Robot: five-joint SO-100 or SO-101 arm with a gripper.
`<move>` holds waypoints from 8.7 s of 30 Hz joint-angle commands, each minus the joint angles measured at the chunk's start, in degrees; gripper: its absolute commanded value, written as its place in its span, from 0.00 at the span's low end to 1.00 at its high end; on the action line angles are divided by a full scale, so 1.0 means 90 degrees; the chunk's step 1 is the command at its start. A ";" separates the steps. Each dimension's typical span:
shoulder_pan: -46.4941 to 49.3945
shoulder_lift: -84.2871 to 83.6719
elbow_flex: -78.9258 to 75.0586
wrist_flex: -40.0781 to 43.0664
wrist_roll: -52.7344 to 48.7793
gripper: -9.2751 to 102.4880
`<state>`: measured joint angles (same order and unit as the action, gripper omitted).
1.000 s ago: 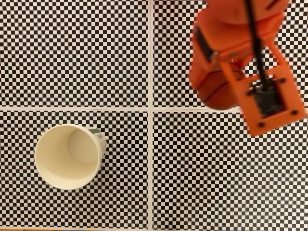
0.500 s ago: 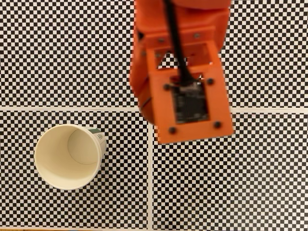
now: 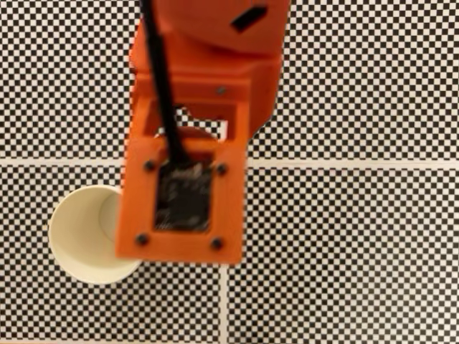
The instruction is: Grasp basketball and place into cup.
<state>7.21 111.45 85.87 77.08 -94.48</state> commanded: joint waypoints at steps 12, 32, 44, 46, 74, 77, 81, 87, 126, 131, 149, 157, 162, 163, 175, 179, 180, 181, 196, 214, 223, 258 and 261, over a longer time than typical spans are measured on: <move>0.0830 -0.2246 -0.2891 -0.0049 0.0000 0.26; 0.1377 -0.3594 -0.3564 0.0107 0.0381 0.28; 0.1426 -0.4004 -0.3955 0.0098 0.0566 0.29; 0.1367 -0.4082 -0.4072 0.0098 0.0557 0.30; 0.1182 -0.4424 -0.4463 0.0107 0.0693 0.31; 0.1172 -0.4434 -0.4492 0.0098 0.0693 0.32; 0.1162 -0.4473 -0.4531 0.0039 0.0635 0.37; 0.1143 -0.4502 -0.4561 0.0039 0.0625 0.41; -0.1250 0.3213 0.1396 0.0811 0.0937 0.38; -0.1367 0.5654 0.3164 0.0801 0.0820 0.39; -0.0674 0.8555 0.7471 -0.2988 0.0400 0.33; -0.0576 0.8555 0.9268 -0.4600 0.0107 0.24; -0.0635 0.8555 0.9609 -0.4600 0.0322 0.19; -0.0645 0.8555 0.9687 -0.4609 0.0322 0.18; -0.0693 0.8555 1.0664 -0.5146 0.0459 0.08; -0.0801 0.8555 1.0664 -0.3975 0.0781 0.08; -0.0811 0.8555 1.0664 -0.3691 0.0771 0.08; -0.0830 0.8564 1.0664 -0.3447 0.0820 0.08; -0.0850 0.8564 1.0664 -0.0625 0.1309 0.08; -0.1104 0.8564 1.0664 -0.0479 0.0732 0.08; -0.1104 0.8564 1.0664 -0.0479 0.0732 0.08; -0.1104 0.8564 1.0664 -0.0479 0.0732 0.08; -0.1104 0.8564 1.0664 -0.0479 0.0732 0.08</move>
<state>-2.37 188.26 179.82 72.51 -87.63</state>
